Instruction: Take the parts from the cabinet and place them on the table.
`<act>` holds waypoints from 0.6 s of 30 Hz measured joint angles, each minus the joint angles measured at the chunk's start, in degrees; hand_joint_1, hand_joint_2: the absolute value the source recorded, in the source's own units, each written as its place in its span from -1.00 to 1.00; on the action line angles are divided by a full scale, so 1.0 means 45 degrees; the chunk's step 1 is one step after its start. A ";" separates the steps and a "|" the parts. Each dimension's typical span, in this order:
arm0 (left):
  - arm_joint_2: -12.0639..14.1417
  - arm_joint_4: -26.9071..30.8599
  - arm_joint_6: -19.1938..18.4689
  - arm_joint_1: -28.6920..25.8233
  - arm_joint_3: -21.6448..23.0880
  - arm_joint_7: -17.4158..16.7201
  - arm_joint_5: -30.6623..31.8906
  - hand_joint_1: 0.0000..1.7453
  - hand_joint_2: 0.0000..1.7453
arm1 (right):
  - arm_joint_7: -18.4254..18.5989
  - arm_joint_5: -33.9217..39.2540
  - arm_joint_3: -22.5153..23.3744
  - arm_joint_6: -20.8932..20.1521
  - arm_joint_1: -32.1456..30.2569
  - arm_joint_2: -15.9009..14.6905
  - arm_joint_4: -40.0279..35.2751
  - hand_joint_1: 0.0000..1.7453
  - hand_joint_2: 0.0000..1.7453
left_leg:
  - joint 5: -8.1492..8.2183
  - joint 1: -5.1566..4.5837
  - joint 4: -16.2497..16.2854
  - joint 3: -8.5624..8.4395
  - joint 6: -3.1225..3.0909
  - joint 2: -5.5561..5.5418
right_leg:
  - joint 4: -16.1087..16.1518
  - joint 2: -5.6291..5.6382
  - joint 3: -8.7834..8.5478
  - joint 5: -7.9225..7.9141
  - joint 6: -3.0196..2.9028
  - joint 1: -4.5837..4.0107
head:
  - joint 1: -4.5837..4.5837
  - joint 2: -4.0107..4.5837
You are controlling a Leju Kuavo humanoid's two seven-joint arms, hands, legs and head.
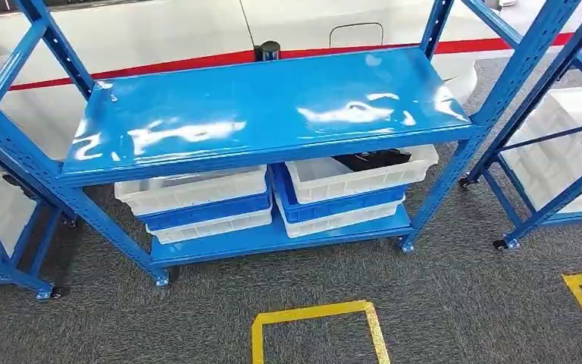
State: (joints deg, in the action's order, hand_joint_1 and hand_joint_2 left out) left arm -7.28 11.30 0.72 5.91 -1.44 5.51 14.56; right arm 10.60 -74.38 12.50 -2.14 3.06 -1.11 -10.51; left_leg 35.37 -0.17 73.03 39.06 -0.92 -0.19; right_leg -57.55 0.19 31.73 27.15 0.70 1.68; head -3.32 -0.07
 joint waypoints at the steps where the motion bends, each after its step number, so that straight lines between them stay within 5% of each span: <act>1: 0.0000 0.0000 0.0005 -0.0025 -0.0039 -0.0034 0.0000 -1.00 -1.00 | 0.0000 -0.0005 0.0000 0.0000 -0.0019 -0.0005 0.0000 -1.00 -1.00 | 0.0146 0.0060 0.0640 0.0338 0.0040 0.0001 | -0.0001 -0.0002 0.0002 0.0002 0.0001 0.0004 | 0.0000 0.0000; 2: 0.0005 0.0000 0.0019 -0.0053 -0.0068 -0.0058 0.0005 -1.00 -1.00 | 0.0000 -0.0014 0.0000 0.0000 -0.0031 -0.0005 0.0000 -1.00 -1.00 | -0.0020 0.0114 0.0671 0.0388 0.0063 0.0005 | -0.0002 -0.0001 -0.0007 0.0003 0.0004 0.0015 | 0.0005 0.0000; 4: 0.0024 0.0000 0.0039 -0.0059 -0.0078 -0.0058 0.0005 -1.00 -1.00 | 0.0000 -0.0039 0.0000 0.0000 -0.0036 -0.0005 0.0000 -1.00 -1.00 | -0.1092 0.0202 -0.0974 -0.0368 0.0072 0.0008 | -0.0001 0.0017 -0.0044 0.0005 0.0010 0.0046 | 0.0000 0.0000; 5: 0.0034 0.0000 0.0048 -0.0042 -0.0088 -0.0058 0.0014 -1.00 1.00 | 0.0000 -0.0039 0.0000 0.0000 -0.0029 0.0005 0.0000 -1.00 -1.00 | -0.1669 0.0221 -0.2248 -0.1021 0.0058 0.0008 | 0.0001 0.0029 -0.0071 0.0007 0.0018 0.0071 | 0.0000 0.0000; 6: 0.0044 0.0000 0.0063 -0.0033 -0.0092 -0.0058 0.0019 -1.00 1.00 | 0.0000 -0.0039 0.0000 0.0000 -0.0023 0.0005 0.0000 -1.00 -1.00 | -0.1930 0.0228 -0.3161 -0.1504 0.0020 0.0006 | 0.0006 0.0035 -0.0086 0.0018 0.0053 0.0070 | -0.0014 0.0000; 7: 0.0049 0.0000 0.0092 -0.0001 -0.0097 -0.0058 0.0019 -1.00 1.00 | 0.0000 -0.0039 0.0000 0.0010 -0.0020 0.0005 0.0000 -1.00 -1.00 | -0.1793 0.0136 -0.3363 -0.1568 0.0000 -0.0005 | -0.0027 0.0038 -0.0060 0.0062 0.0167 -0.0040 | -0.0025 0.0000; 10: 0.0063 0.0000 0.0107 -0.0046 -0.0121 -0.0194 0.0024 -1.00 1.00 | -0.0024 -0.0083 0.0000 0.0160 -0.0027 0.0005 0.0000 -1.00 -1.00 | -0.1801 0.0020 -0.3328 -0.1496 -0.0186 -0.0026 | 0.0098 0.0034 -0.0097 0.0005 0.0404 0.0056 | 0.0005 0.0000; 11: 0.0078 0.0000 0.0121 -0.0059 -0.0146 -0.0253 0.0024 -1.00 1.00 | -0.0034 -0.0083 0.0000 0.0248 -0.0019 0.0005 0.0000 -1.00 1.00 | -0.1928 0.0062 -0.3507 -0.1571 -0.0364 -0.0026 | 0.0116 0.0031 -0.0138 0.0011 0.0553 0.0005 | -0.0005 0.0000; 13: 0.0097 0.0000 0.0136 -0.0064 -0.0185 -0.0404 0.0019 -1.00 1.00 | 0.0049 -0.0009 0.0005 0.0335 -0.0037 0.0005 0.0000 -1.00 1.00 | -0.2014 0.0119 -0.3576 -0.1616 -0.0570 0.0033 | -0.0773 -0.0011 0.0320 0.0557 0.0407 0.0008 | 0.0092 0.0000; 15: 0.0117 0.0029 0.0126 -0.0092 -0.0248 -0.0822 -0.0083 -1.00 1.00 | 0.0297 0.0428 0.0000 0.0301 -0.0160 0.0024 0.0005 -1.00 1.00 | -0.2001 0.0019 -0.3571 -0.1596 -0.0647 0.0067 | -0.3106 -0.0011 0.1437 0.1553 0.0219 -0.0008 | 0.0233 0.0000; 16: 0.0155 0.0111 0.0121 -0.0144 -0.0267 -0.0918 -0.0175 -1.00 1.00 | 0.0340 0.0789 0.0000 0.0262 -0.0265 0.0024 0.0009 -1.00 1.00 | -0.1994 -0.0032 -0.3565 -0.1592 -0.0659 0.0069 | -0.3959 -0.0012 0.1838 0.1801 0.0223 -0.0021 | 0.0238 0.0000; 18: 0.0218 0.0344 0.0107 -0.0206 -0.0267 -0.0986 -0.0320 -1.00 1.00 | 0.0340 0.1605 -0.0010 0.0253 -0.0578 0.0019 0.0043 -1.00 1.00 | -0.1987 -0.0105 -0.3562 -0.1613 -0.0670 0.0023 | -0.3795 -0.0013 0.1763 0.1569 0.0377 -0.0022 | 0.0238 0.0000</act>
State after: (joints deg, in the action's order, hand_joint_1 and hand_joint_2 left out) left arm -6.30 12.85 1.20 4.98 -2.64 1.07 13.12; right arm 12.13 -67.16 12.46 -1.01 0.46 -1.03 -10.32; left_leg 26.43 -0.64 57.00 31.80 -3.94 -0.09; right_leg -74.63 0.13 39.66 34.21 2.40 1.58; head -2.25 -0.07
